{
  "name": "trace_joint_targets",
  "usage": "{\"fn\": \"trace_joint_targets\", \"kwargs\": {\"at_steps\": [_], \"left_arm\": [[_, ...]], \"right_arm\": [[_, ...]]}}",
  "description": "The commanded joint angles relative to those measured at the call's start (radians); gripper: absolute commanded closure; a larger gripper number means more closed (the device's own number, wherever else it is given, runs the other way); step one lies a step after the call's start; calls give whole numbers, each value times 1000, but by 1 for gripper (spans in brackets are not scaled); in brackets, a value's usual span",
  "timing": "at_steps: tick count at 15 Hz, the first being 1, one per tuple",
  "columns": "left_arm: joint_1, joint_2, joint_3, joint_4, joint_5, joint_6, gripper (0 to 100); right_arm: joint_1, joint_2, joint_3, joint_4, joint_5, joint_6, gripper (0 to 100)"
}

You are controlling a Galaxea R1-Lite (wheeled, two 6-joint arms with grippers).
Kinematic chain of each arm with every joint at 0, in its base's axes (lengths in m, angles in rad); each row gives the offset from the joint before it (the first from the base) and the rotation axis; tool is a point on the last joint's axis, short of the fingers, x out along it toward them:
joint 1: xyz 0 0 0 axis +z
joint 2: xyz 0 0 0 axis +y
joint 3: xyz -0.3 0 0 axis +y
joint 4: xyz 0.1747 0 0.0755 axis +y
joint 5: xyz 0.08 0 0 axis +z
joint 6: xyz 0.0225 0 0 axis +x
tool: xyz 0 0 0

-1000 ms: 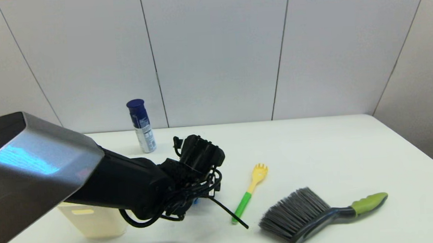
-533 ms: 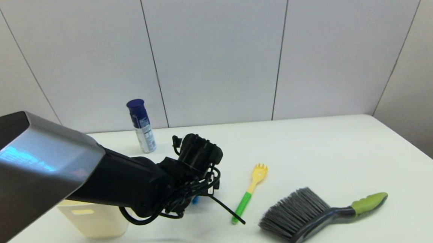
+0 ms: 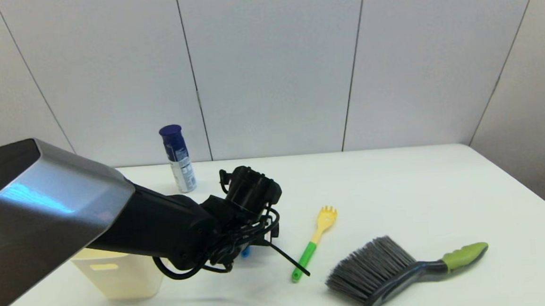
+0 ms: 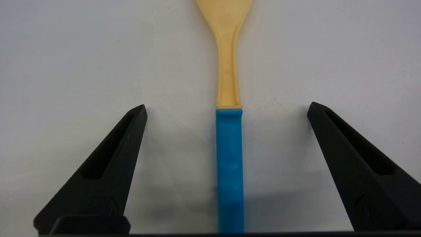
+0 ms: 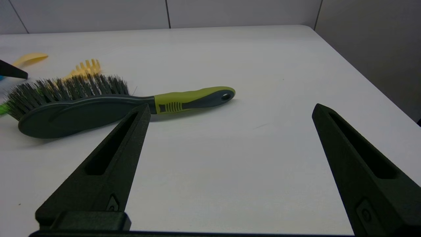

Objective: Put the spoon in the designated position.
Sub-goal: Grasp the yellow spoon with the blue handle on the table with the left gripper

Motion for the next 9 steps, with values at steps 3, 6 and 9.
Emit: {"fn": "trace_joint_targets", "kwargs": {"at_steps": [3, 6, 9], "left_arm": [[20, -4, 0, -1, 3, 25, 0], [32, -5, -5, -3, 2, 54, 100], [34, -4, -5, -3, 2, 54, 100]], "right_arm": [[0, 2, 0, 0, 0, 0, 0], [0, 2, 0, 0, 0, 0, 0], [0, 0, 0, 0, 0, 0, 0]]}}
